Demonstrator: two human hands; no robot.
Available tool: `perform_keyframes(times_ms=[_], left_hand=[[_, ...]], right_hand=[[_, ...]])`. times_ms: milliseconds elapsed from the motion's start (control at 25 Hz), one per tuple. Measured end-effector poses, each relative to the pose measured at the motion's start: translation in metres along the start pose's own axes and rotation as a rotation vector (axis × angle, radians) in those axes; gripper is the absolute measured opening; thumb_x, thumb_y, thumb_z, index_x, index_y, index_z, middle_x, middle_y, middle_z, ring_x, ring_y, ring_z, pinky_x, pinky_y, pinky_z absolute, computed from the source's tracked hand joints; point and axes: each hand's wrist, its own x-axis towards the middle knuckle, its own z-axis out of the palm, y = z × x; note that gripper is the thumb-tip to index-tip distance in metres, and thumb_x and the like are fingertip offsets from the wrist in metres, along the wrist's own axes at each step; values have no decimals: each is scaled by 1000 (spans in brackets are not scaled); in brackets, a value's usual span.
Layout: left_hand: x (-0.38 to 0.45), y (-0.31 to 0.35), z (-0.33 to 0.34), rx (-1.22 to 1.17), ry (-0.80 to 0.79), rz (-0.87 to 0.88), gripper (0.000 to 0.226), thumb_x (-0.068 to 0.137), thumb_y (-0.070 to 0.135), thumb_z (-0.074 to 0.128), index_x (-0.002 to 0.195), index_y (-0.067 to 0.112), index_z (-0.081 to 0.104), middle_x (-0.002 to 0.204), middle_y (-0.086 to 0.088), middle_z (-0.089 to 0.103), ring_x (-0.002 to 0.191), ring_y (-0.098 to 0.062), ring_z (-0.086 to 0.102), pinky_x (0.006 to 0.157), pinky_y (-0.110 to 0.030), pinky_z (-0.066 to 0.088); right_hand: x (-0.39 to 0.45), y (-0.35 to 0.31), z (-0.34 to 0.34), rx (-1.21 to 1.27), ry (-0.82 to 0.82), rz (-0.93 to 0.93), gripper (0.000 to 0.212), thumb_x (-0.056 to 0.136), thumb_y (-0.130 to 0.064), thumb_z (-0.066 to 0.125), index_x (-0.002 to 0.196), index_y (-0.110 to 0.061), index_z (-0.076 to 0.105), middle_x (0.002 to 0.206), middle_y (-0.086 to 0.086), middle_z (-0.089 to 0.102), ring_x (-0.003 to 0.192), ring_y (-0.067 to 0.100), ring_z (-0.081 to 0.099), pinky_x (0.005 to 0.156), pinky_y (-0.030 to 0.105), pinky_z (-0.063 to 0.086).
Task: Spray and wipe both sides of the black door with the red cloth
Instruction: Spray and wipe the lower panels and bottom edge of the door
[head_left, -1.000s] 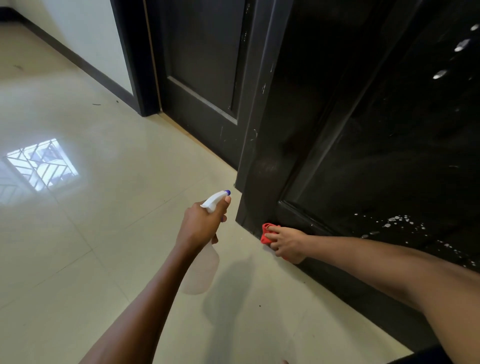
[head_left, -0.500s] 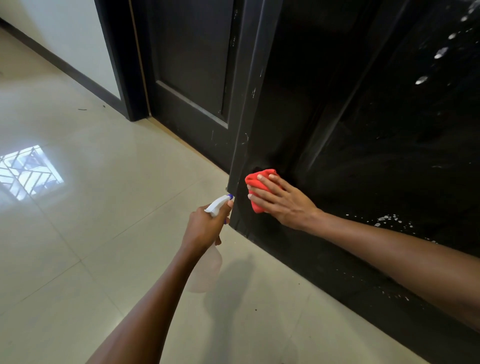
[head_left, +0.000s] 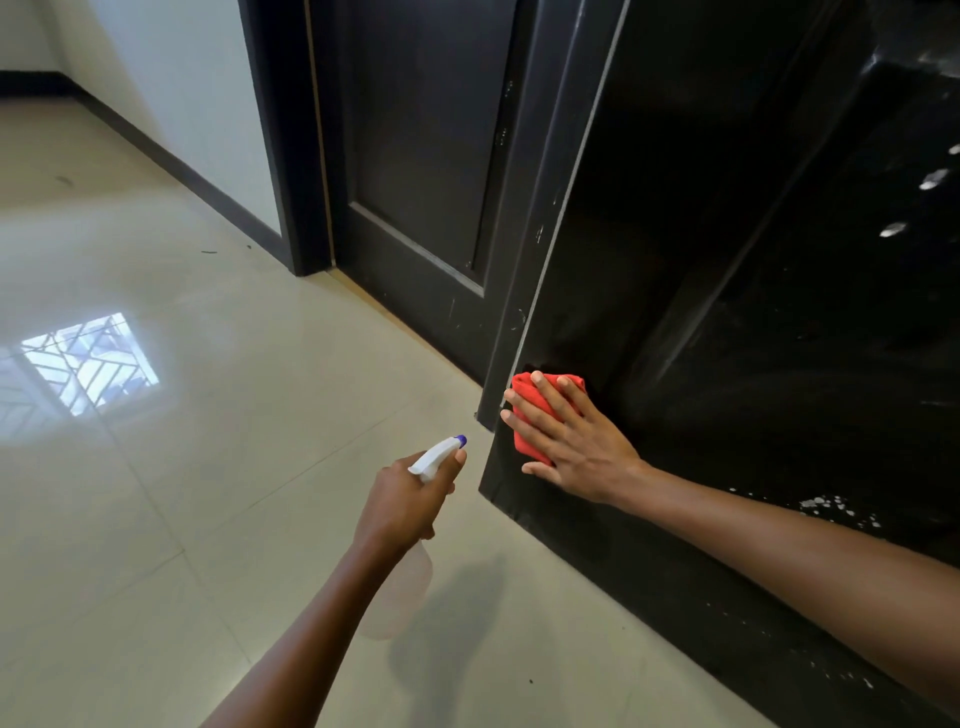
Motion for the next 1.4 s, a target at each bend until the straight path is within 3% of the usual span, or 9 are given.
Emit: perform_keyframes(times_ms=[320,440,520,680,840,960,1080,1280,1400], left_hand=[[-9,1,-18,-19,27,-5,40,93,66,52,125,47,66,90,7,74,45,-16,60,50,-15,45],[-19,-11,-14,-11,15,-19,39,93,66,51,126,50,64,89,7,73,45,-17,60,49,-13,44],[-22,-19,-9,-11,-3,-26,38,93,65,52,125,51,65,89,5,73,45,-17,59,48,-15,45],[-12,-24,7,-16,-19,-31,38,93,65,52,123,48,67,87,5,73,42,-16,59,50,-21,50],[5,-17,22,-44,37,-23,40,93,66,52,123,44,67,86,6,74,42,-16,61,52,-21,49],[3,-16,29,-50,40,-39,42,93,66,52,123,41,68,88,7,74,43,-17,62,54,-21,49],[1,-18,31,-30,34,-51,48,93,66,51,118,29,70,87,6,74,43,-16,61,55,-24,51],[2,-12,33,-19,-23,-46,57,93,67,50,121,20,67,90,1,73,49,-17,60,56,-28,56],[3,-6,31,-25,-28,-53,59,92,68,51,114,17,69,90,1,73,50,-19,61,55,-27,54]], right_hand=[[47,-25,26,-67,-102,-76,75,105,-60,21,164,-15,8,170,19,0,151,54,-13,122,65,-9],[39,-59,57,-131,-241,-216,68,108,-52,22,163,-13,15,170,20,6,152,55,-8,117,69,-17],[32,-81,81,-197,-287,-323,65,109,-48,20,164,-14,10,170,20,1,152,54,-10,113,69,-22],[59,-106,99,-291,-332,-432,66,110,-45,23,164,-12,5,170,19,1,153,52,-2,118,67,-10],[68,-114,108,-225,-306,-415,66,108,-37,39,161,-3,18,164,27,21,150,56,14,122,68,8],[32,-110,114,-223,-315,-502,71,106,-38,44,162,-6,13,168,22,11,153,52,6,123,63,2],[-7,-100,113,-263,-398,-551,67,108,-38,36,163,-9,12,171,17,4,155,47,-4,124,58,-3],[-97,-88,121,-149,-479,-571,70,106,-56,28,157,-9,35,167,14,24,156,43,2,125,61,-6],[-115,-80,118,-177,-476,-645,59,106,-47,35,157,-17,36,168,11,24,157,41,2,117,61,-22]])
